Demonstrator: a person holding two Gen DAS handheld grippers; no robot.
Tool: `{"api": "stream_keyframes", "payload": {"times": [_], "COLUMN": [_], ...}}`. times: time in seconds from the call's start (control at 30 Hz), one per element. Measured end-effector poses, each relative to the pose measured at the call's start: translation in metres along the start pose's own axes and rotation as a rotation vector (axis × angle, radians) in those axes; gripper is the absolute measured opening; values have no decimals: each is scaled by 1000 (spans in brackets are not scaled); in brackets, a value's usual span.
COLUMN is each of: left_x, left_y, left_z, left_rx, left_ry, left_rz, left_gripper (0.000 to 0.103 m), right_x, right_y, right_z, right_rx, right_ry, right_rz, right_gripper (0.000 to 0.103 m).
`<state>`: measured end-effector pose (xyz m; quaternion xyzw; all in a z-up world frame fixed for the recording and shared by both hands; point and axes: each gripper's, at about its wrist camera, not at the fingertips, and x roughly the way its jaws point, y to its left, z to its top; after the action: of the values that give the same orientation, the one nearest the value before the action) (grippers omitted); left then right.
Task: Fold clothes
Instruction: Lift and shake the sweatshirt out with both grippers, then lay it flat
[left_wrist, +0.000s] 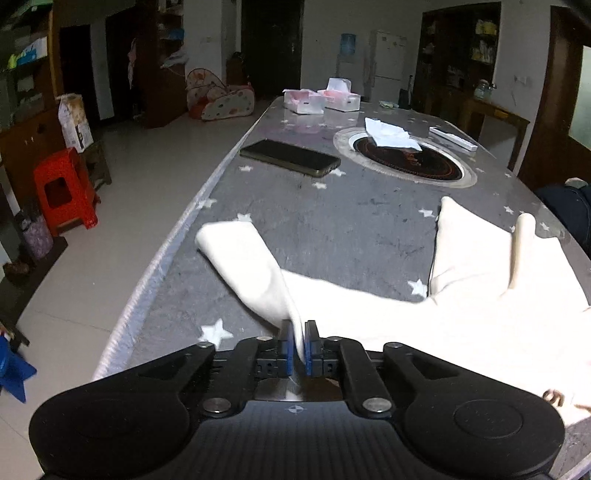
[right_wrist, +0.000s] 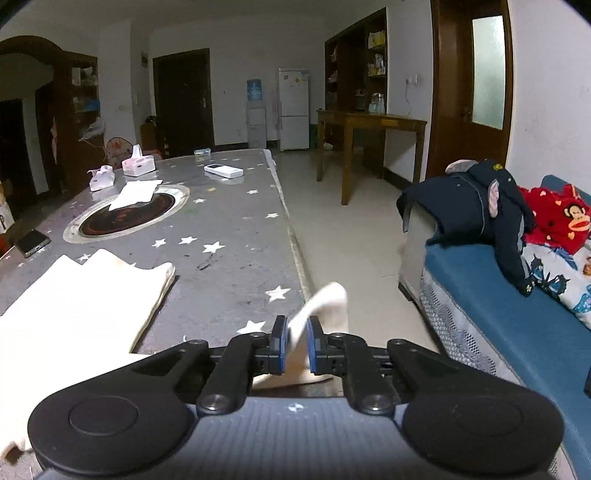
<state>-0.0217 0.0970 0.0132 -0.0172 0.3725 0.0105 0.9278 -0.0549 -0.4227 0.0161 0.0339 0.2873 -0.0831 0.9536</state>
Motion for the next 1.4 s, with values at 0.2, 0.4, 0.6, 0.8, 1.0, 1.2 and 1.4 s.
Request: {"api": "stream_keyframes", "payload": {"times": [0.2, 0.4, 0.6, 0.8, 1.0, 1.2, 1.4], "left_x": [-9, 36, 106, 141, 159, 148, 135], "left_y": [-28, -90, -131, -150, -156, -157, -135], "left_z": [33, 66, 85, 95, 103, 108, 141], "left_rx": [86, 207, 258, 294, 284, 315, 236], "left_ry": [-80, -63, 19, 54, 71, -4, -146], "left_rz": [-41, -153, -186, -199, -254, -298, -230], "left_gripper": [40, 50, 55, 60, 53, 9, 9], "right_x": [-5, 28, 79, 116, 135, 140, 142], "right_y": [5, 40, 76, 93, 102, 116, 133], "right_z": [19, 39, 46, 44, 45, 54, 95], "right_rx": [-25, -82, -111, -145, -172, -222, -286], "right_ry": [-45, 12, 124, 199, 231, 224, 79], "right_rz": [22, 185, 298, 325, 343, 359, 329], "right_gripper": [27, 34, 34, 34, 33, 4, 4]}}
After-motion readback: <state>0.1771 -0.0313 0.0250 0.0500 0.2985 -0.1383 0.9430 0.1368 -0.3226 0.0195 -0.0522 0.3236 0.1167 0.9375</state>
